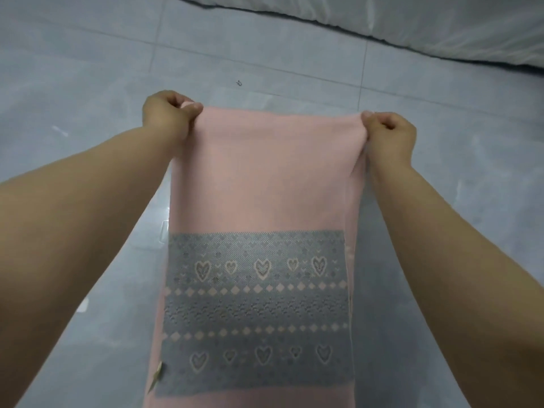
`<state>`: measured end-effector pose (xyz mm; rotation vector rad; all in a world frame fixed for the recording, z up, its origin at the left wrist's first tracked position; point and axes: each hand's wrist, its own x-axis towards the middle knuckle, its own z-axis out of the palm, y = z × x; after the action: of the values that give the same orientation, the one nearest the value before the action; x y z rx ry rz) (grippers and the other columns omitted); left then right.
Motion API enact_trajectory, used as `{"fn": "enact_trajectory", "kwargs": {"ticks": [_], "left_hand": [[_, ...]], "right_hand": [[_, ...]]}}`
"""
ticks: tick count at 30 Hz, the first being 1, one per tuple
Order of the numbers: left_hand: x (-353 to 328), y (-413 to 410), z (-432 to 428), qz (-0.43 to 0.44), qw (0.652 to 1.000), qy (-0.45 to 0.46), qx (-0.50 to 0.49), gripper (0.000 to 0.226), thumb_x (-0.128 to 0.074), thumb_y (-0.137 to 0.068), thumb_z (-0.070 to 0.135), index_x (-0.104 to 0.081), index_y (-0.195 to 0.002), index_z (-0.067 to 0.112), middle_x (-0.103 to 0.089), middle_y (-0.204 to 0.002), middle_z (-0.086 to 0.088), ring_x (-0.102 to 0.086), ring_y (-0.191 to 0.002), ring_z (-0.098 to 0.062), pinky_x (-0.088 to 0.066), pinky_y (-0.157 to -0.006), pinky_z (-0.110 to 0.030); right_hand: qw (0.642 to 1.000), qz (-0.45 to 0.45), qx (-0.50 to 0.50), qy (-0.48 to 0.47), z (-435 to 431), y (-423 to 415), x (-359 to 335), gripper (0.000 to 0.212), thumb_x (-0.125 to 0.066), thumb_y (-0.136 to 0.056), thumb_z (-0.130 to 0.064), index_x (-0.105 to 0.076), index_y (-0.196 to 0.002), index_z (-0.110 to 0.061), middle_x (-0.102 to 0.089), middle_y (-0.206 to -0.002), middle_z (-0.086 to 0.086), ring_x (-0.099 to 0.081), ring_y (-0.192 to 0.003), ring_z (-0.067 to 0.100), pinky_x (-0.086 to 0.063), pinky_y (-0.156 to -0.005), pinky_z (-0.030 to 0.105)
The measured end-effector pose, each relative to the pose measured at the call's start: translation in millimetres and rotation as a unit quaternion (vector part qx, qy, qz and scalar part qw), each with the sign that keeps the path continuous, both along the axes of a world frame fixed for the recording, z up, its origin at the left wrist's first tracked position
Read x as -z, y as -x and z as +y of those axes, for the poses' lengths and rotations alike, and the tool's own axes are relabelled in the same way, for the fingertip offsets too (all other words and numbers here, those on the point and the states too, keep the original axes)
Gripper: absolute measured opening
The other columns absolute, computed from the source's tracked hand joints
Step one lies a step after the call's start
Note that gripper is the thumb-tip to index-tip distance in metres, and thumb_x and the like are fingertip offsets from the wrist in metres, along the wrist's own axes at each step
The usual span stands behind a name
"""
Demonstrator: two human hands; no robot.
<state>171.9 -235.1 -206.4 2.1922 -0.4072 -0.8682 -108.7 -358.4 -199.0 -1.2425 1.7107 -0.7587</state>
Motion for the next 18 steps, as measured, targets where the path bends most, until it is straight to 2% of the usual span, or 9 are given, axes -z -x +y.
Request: {"fn": "enact_trajectory", "kwargs": {"ticks": [3,5,9,11,13,14,16,17,18], "left_hand": [[-3.5,-9.4,-0.2,-0.022,0.999,0.017,-0.023,0.029,-0.063,-0.085,0.020,-0.048,-0.061,0.025,-0.050,-0.065,0.010,-0.043,-0.055,-0.002,-0.036,-0.040,-0.003],[-2.9,-10.0,-2.1,-0.028,0.999,0.022,-0.016,0.029,-0.062,-0.085,0.019,-0.048,-0.061,0.026,-0.049,-0.065,0.010,-0.044,-0.055,-0.002,-0.034,-0.039,-0.001],[2.9,-8.0,-3.9,-0.039,0.999,0.017,0.014,0.023,-0.061,-0.086,0.024,-0.047,-0.069,0.028,-0.052,-0.073,0.010,-0.048,-0.066,-0.006,-0.039,-0.054,-0.009],[5.8,-5.5,-1.5,-0.020,0.998,0.014,0.049,0.019,-0.066,-0.083,0.030,-0.049,-0.090,0.024,-0.054,-0.093,0.003,-0.051,-0.083,-0.014,-0.044,-0.072,-0.019],[5.8,-2.3,2.8,-0.016,0.994,-0.028,0.100,0.045,-0.071,-0.078,0.033,-0.049,-0.114,0.019,-0.051,-0.107,-0.001,-0.051,-0.092,-0.019,-0.045,-0.081,-0.031],[6.2,-0.8,4.5,-0.026,0.991,-0.055,0.121,0.052,-0.073,-0.077,0.034,-0.049,-0.119,0.015,-0.052,-0.107,-0.003,-0.052,-0.091,-0.021,-0.047,-0.078,-0.033],[5.4,4.1,7.5,-0.033,0.986,-0.078,0.144,0.045,-0.071,-0.079,0.032,-0.056,-0.116,0.011,-0.056,-0.099,-0.005,-0.054,-0.076,-0.021,-0.046,-0.060,-0.028],[4.8,6.5,8.9,-0.028,0.987,-0.065,0.145,0.037,-0.069,-0.081,0.030,-0.060,-0.111,0.012,-0.057,-0.094,-0.003,-0.052,-0.068,-0.017,-0.041,-0.054,-0.025],[4.0,8.4,10.4,-0.020,0.989,-0.042,0.140,0.029,-0.067,-0.083,0.028,-0.061,-0.108,0.015,-0.057,-0.092,-0.001,-0.051,-0.065,-0.013,-0.039,-0.053,-0.024]], "right_hand": [[0.998,-0.015,0.062,0.023,-5.6,21.1,4.0,0.026,-0.064,-0.082,-0.017,-0.052,-0.059,-0.019,-0.052,-0.061,-0.007,-0.048,-0.057,0.000,-0.042,-0.056,0.008],[0.999,-0.008,0.035,-0.004,-2.4,22.8,11.4,0.027,-0.064,-0.082,-0.017,-0.052,-0.058,-0.021,-0.052,-0.061,-0.007,-0.048,-0.053,-0.001,-0.042,-0.054,0.010],[0.999,0.039,-0.014,-0.028,1.0,15.6,20.8,0.027,-0.063,-0.082,-0.023,-0.050,-0.059,-0.023,-0.054,-0.064,-0.007,-0.050,-0.063,0.008,-0.045,-0.066,0.021],[0.999,0.037,0.002,-0.005,-0.2,18.3,17.5,0.028,-0.061,-0.084,-0.025,-0.048,-0.059,-0.022,-0.052,-0.064,-0.008,-0.049,-0.064,0.008,-0.044,-0.066,0.019],[0.998,0.054,-0.031,-0.003,3.6,21.4,17.2,0.020,-0.056,-0.087,-0.031,-0.051,-0.072,-0.020,-0.050,-0.070,-0.011,-0.049,-0.069,0.007,-0.040,-0.064,0.015],[0.997,0.059,-0.057,-0.015,7.6,22.5,18.0,0.016,-0.055,-0.087,-0.034,-0.053,-0.086,-0.018,-0.049,-0.075,-0.012,-0.049,-0.074,0.008,-0.039,-0.066,0.013],[0.990,0.072,-0.118,-0.039,13.1,22.8,19.4,0.038,-0.056,-0.087,-0.036,-0.046,-0.118,-0.017,-0.046,-0.080,-0.012,-0.049,-0.078,0.006,-0.037,-0.068,0.013],[0.983,0.081,-0.158,-0.053,14.0,21.6,19.3,0.042,-0.057,-0.087,-0.035,-0.043,-0.123,-0.018,-0.045,-0.080,-0.011,-0.048,-0.075,0.004,-0.036,-0.066,0.011],[0.975,0.092,-0.195,-0.060,13.8,19.6,17.7,0.035,-0.057,-0.086,-0.033,-0.049,-0.118,-0.020,-0.045,-0.078,-0.009,-0.045,-0.070,0.004,-0.035,-0.061,0.011]]}}
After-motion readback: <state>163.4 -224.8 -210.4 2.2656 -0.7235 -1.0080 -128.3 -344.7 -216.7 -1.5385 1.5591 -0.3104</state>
